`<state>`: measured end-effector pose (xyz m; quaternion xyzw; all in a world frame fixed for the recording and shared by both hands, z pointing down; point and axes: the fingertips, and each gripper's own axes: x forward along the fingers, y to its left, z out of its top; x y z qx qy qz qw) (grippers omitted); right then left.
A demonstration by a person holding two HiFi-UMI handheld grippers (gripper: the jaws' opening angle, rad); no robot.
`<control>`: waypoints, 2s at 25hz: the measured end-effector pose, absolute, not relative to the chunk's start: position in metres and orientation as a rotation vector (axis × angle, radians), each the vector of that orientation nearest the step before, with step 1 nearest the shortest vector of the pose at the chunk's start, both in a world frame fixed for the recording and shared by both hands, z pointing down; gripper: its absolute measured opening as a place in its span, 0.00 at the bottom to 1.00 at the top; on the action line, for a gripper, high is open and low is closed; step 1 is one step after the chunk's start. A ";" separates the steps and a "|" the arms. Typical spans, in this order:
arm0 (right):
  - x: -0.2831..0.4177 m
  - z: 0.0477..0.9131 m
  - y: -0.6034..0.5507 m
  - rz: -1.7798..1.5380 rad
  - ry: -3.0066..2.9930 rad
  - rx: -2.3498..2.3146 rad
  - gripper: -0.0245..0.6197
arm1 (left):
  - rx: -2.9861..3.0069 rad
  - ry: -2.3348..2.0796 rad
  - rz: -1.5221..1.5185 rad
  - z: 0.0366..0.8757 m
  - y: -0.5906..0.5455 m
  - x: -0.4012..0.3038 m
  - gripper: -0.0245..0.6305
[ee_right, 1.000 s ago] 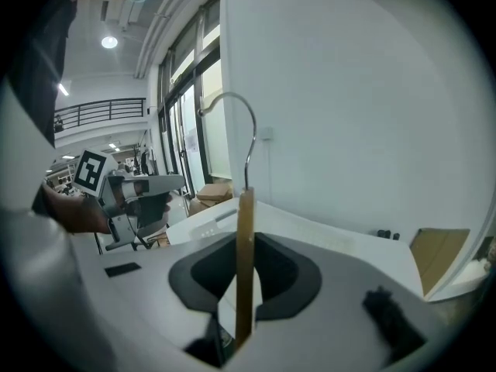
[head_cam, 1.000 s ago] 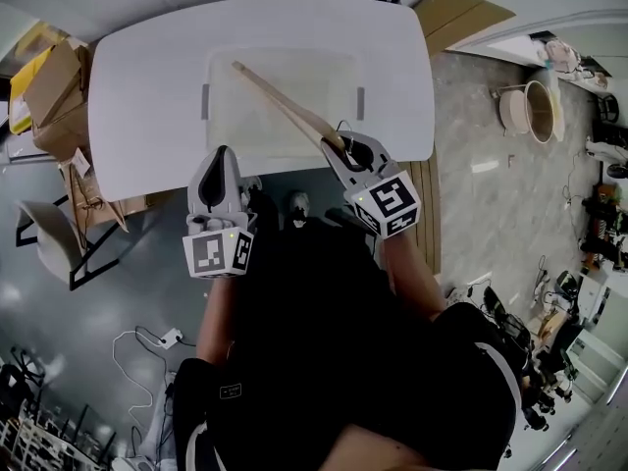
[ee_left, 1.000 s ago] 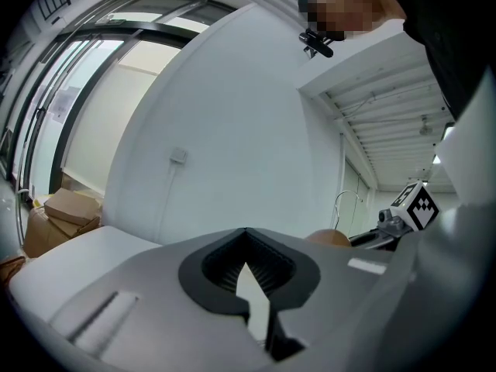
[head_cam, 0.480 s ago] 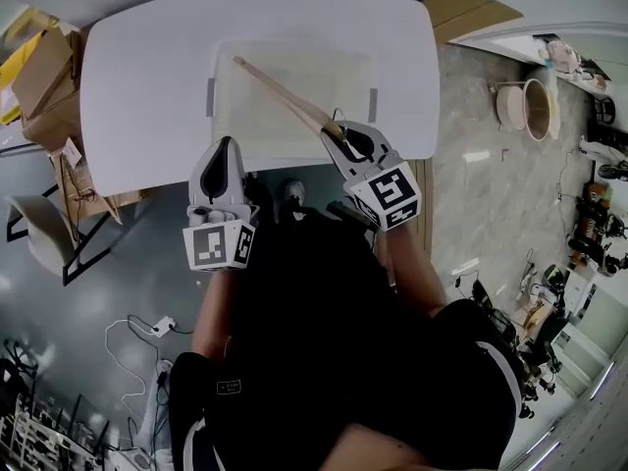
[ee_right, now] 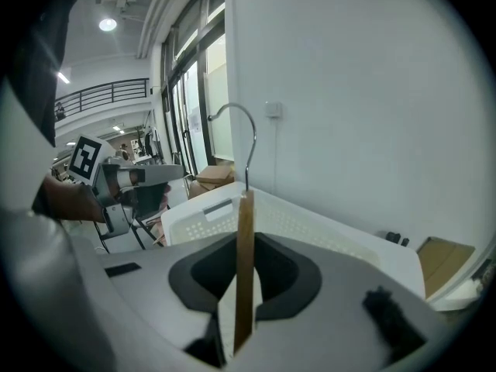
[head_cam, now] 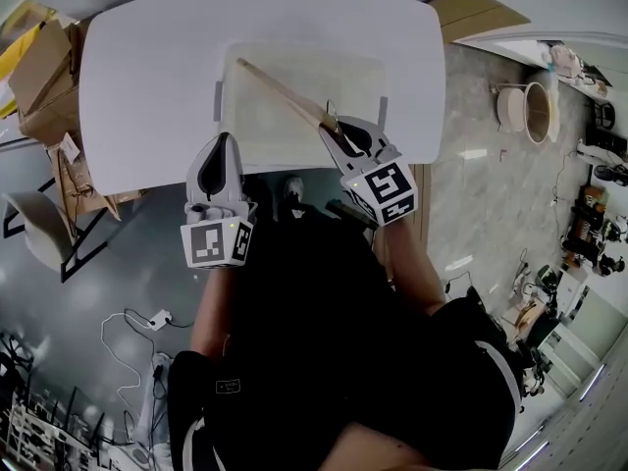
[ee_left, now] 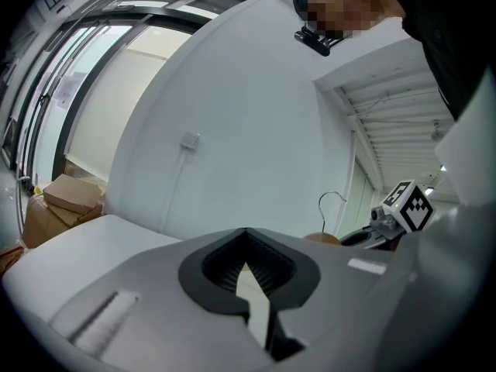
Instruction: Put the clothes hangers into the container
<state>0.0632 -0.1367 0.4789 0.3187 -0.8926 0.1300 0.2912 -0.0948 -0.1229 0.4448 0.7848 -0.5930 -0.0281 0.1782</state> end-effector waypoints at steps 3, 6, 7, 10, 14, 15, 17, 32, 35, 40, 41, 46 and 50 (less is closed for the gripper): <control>0.060 0.484 -0.144 0.353 -2.369 0.836 0.14 | 2.208 -1.678 -0.071 0.448 -0.128 -0.098 0.04; 0.056 0.491 -0.149 0.362 -2.350 0.818 0.14 | 2.198 -1.675 -0.060 0.453 -0.132 -0.100 0.04; 0.054 0.494 -0.151 0.364 -2.345 0.811 0.14 | 2.197 -1.674 -0.057 0.454 -0.133 -0.101 0.04; 0.048 0.500 -0.158 0.370 -2.332 0.801 0.14 | 2.185 -1.674 -0.051 0.458 -0.137 -0.107 0.04; 0.044 0.509 -0.162 0.384 -2.314 0.793 0.14 | 2.167 -1.680 -0.048 0.462 -0.140 -0.114 0.04; 0.044 0.511 -0.164 0.387 -2.310 0.790 0.14 | 2.164 -1.681 -0.047 0.462 -0.141 -0.116 0.04; 0.042 0.515 -0.166 0.393 -2.302 0.786 0.14 | 2.162 -1.679 -0.044 0.464 -0.144 -0.118 0.04; 0.038 0.537 -0.179 0.426 -2.264 0.759 0.14 | 2.160 -1.650 -0.034 0.471 -0.157 -0.116 0.04; 0.036 0.541 -0.182 0.425 -2.261 0.753 0.14 | 2.157 -1.652 -0.031 0.473 -0.158 -0.117 0.04; 0.035 0.545 -0.185 0.429 -2.256 0.746 0.14 | 2.152 -1.652 -0.023 0.474 -0.160 -0.117 0.04; 0.036 0.546 -0.185 0.430 -2.255 0.745 0.14 | 2.151 -1.651 -0.022 0.474 -0.160 -0.117 0.04; 0.036 0.552 -0.186 0.433 -2.250 0.736 0.14 | 2.150 -1.653 -0.019 0.475 -0.159 -0.115 0.04; 0.036 0.554 -0.188 0.436 -2.247 0.733 0.14 | 2.148 -1.653 -0.019 0.474 -0.158 -0.116 0.04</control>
